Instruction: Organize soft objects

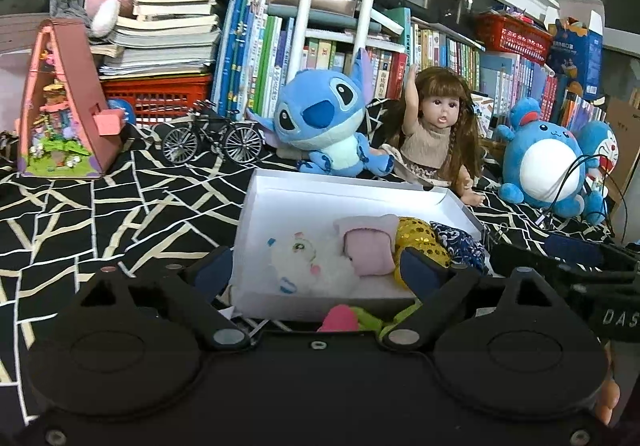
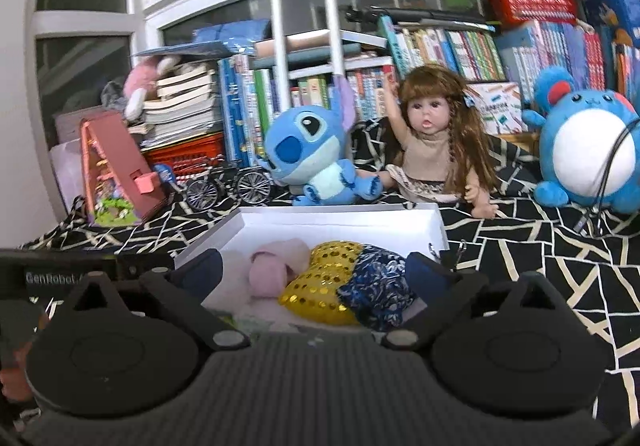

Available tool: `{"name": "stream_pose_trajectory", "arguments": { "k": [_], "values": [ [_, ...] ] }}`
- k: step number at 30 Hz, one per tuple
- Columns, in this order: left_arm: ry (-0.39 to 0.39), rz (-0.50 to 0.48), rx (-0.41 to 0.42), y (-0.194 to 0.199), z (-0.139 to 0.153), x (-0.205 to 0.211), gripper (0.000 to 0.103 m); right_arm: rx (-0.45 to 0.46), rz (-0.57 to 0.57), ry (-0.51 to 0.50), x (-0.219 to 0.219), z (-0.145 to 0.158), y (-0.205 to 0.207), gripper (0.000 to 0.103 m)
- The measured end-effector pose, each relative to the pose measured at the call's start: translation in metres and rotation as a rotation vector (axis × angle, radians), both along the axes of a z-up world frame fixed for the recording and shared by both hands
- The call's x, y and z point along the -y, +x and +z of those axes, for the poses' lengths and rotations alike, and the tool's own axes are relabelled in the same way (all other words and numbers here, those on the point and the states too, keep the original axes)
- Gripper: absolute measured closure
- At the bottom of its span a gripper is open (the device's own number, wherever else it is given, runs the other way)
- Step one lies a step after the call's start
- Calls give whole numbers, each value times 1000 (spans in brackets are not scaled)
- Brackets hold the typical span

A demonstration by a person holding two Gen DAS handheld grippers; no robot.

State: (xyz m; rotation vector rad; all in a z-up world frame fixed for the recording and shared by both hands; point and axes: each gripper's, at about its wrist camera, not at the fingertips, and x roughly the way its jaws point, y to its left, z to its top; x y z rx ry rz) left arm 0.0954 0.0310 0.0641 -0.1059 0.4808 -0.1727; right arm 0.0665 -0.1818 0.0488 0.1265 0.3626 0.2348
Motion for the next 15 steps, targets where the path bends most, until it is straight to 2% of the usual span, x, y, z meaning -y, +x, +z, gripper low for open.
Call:
{"name": "stream_pose_trajectory", "arguments": {
  "k": [7,15],
  "values": [
    [10,13,12,-26,-6,-9,11,38,76,-74,-14,-9,-18,0],
    [29,12,-7,-44,-19,-11,11,21,110,-123,-25,-21,-27,0]
  ]
}}
